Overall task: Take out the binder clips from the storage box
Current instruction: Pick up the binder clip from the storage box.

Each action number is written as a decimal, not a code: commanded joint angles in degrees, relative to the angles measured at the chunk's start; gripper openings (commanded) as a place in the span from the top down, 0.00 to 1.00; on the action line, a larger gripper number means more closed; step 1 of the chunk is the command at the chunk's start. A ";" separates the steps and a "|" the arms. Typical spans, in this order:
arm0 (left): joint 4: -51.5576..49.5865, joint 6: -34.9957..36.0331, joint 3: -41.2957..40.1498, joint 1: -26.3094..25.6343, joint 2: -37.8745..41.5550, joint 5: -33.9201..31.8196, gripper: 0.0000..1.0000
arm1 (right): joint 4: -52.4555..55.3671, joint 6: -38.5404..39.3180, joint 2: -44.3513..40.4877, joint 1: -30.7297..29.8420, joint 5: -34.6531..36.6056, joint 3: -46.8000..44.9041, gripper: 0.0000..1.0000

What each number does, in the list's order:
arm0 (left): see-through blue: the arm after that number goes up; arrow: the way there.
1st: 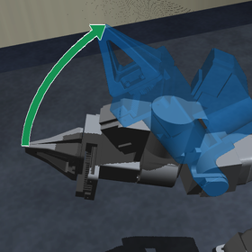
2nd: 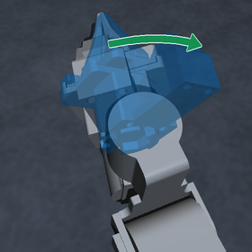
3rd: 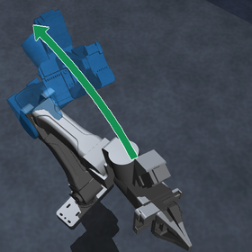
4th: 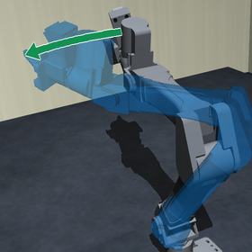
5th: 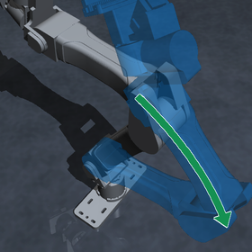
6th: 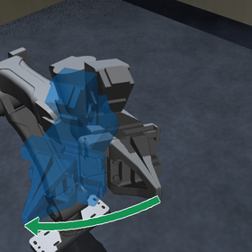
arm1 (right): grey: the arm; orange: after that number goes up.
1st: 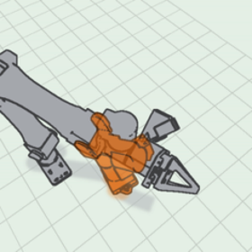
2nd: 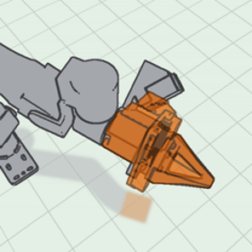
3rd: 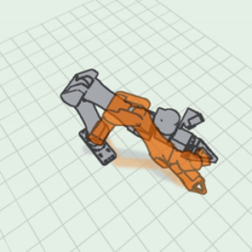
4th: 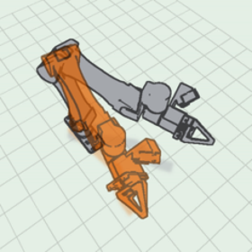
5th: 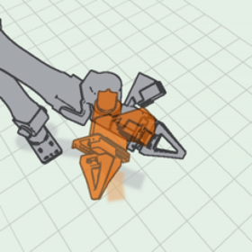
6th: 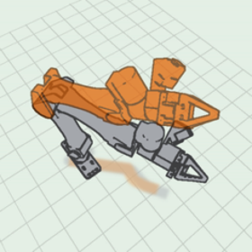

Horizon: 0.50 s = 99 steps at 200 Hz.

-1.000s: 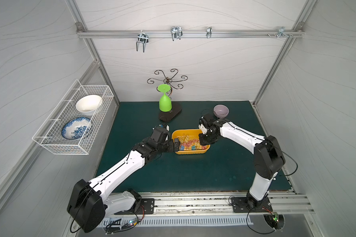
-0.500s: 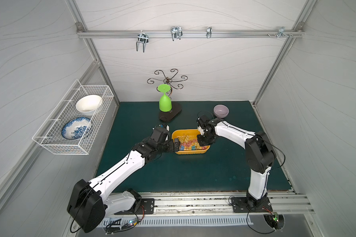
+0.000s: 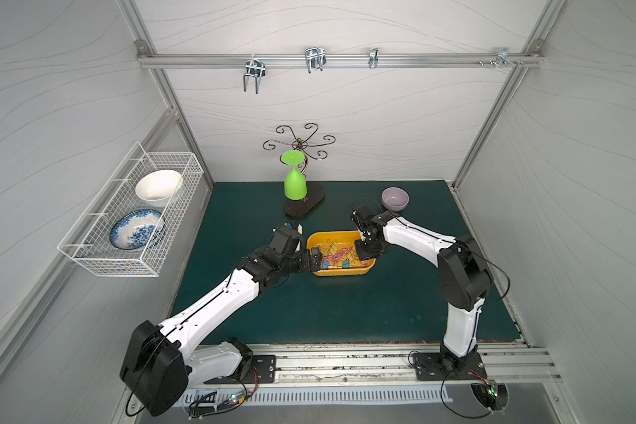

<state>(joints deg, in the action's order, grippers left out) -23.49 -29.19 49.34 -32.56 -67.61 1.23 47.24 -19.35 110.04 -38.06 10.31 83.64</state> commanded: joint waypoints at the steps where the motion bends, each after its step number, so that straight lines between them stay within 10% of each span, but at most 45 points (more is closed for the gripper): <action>1: 1.48 0.01 0.75 0.14 -0.43 1.18 0.02 | 3.46 1.24 -1.21 -0.74 2.65 2.14 1.00; 99: 2.81 -1.93 1.29 0.13 -2.50 5.70 0.02 | 9.28 1.81 -5.22 -2.73 12.46 6.68 1.00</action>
<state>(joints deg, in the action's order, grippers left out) -23.00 -30.35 49.34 -32.56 -69.73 5.28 53.39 -17.96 107.87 -40.49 20.01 89.69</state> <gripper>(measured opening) 0.984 0.042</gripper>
